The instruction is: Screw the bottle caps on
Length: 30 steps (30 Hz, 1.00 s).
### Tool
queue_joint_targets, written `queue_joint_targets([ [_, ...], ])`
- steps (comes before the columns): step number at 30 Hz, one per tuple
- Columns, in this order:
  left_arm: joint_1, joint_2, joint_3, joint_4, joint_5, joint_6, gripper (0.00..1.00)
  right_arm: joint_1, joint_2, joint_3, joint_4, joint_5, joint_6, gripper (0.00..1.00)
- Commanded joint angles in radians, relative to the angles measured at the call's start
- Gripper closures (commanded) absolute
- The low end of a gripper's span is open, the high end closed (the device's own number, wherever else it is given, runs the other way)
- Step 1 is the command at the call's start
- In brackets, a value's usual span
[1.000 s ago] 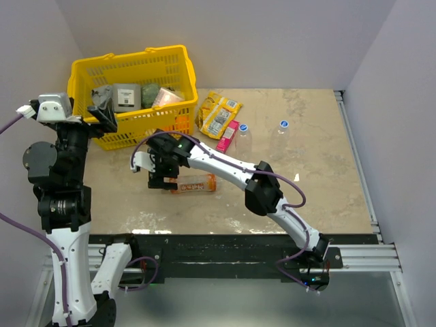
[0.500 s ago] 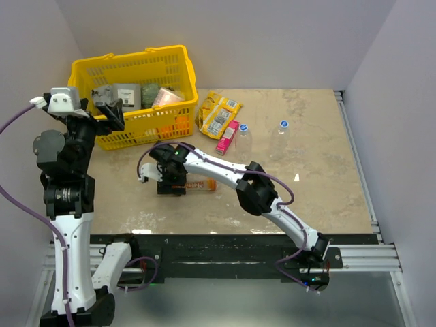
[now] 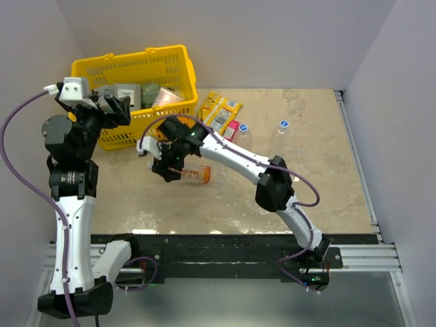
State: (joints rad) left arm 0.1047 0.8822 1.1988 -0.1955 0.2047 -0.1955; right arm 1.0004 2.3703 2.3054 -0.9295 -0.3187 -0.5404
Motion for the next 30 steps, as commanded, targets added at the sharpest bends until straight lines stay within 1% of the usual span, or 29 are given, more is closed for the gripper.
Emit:
queue_joint_targets([
  [1,0.009,0.037,0.008,0.051,0.05,0.045,0.0,-0.114,-0.135,0.031,0.122,-0.239,0.132,0.61],
  [2,0.009,0.046,0.01,0.054,0.061,0.062,0.0,-0.15,-0.167,-0.012,0.243,-0.31,0.169,0.61],
  [3,0.007,0.053,0.019,0.054,0.062,0.068,0.0,-0.167,-0.222,-0.169,0.341,-0.344,0.19,0.61],
  [4,0.009,0.075,0.024,0.053,0.062,0.074,0.0,-0.181,-0.274,-0.267,0.457,-0.367,0.248,0.61],
  [5,0.007,0.087,0.034,0.048,0.062,0.082,0.0,-0.204,-0.384,-0.361,0.674,-0.409,0.267,0.61],
  [6,0.009,0.096,0.041,0.048,0.062,0.084,0.0,-0.216,-0.44,-0.544,0.793,-0.425,0.287,0.61],
  [7,0.007,0.122,0.047,0.044,0.062,0.087,0.0,-0.235,-0.489,-0.642,0.917,-0.428,0.356,0.6],
  [8,0.007,0.135,0.057,0.045,0.067,0.091,0.0,-0.246,-0.587,-0.828,1.201,-0.416,0.4,0.6],
  [10,0.007,0.184,0.076,0.033,0.084,0.105,0.0,-0.27,-0.644,-0.961,1.432,-0.401,0.5,0.6],
  [11,0.009,0.205,0.103,0.022,0.085,0.122,0.0,-0.276,-0.678,-1.053,1.584,-0.351,0.523,0.6],
  [12,0.007,0.242,0.12,0.01,0.088,0.131,0.0,-0.282,-0.689,-1.095,1.663,-0.347,0.533,0.6],
  [13,0.009,0.26,0.14,-0.014,0.1,0.148,0.0,-0.293,-0.694,-1.129,1.737,-0.347,0.589,0.61],
  [14,0.007,0.279,0.172,-0.025,0.104,0.183,0.0,-0.298,-0.692,-1.179,1.858,-0.347,0.602,0.61],
  [15,0.009,0.309,0.189,-0.036,0.104,0.191,0.0,-0.299,-0.686,-1.195,1.905,-0.355,0.611,0.62],
  [16,0.009,0.323,0.212,-0.048,0.095,0.238,0.0,-0.304,-0.68,-1.213,2.001,-0.355,0.623,0.62],
  [21,0.007,0.405,0.274,-0.085,0.094,0.292,0.0,-0.304,-0.585,-1.324,2.279,-0.355,0.631,0.61],
  [22,0.007,0.414,0.281,-0.091,0.111,0.303,0.0,-0.304,-0.565,-1.339,2.392,-0.338,0.645,0.61],
  [25,0.006,0.448,0.3,-0.111,0.12,0.32,0.0,-0.304,-0.504,-1.373,2.518,-0.315,0.658,0.59],
  [30,0.003,0.475,0.305,-0.119,0.113,0.364,0.0,-0.302,-0.428,-1.361,2.609,-0.275,0.688,0.57],
])
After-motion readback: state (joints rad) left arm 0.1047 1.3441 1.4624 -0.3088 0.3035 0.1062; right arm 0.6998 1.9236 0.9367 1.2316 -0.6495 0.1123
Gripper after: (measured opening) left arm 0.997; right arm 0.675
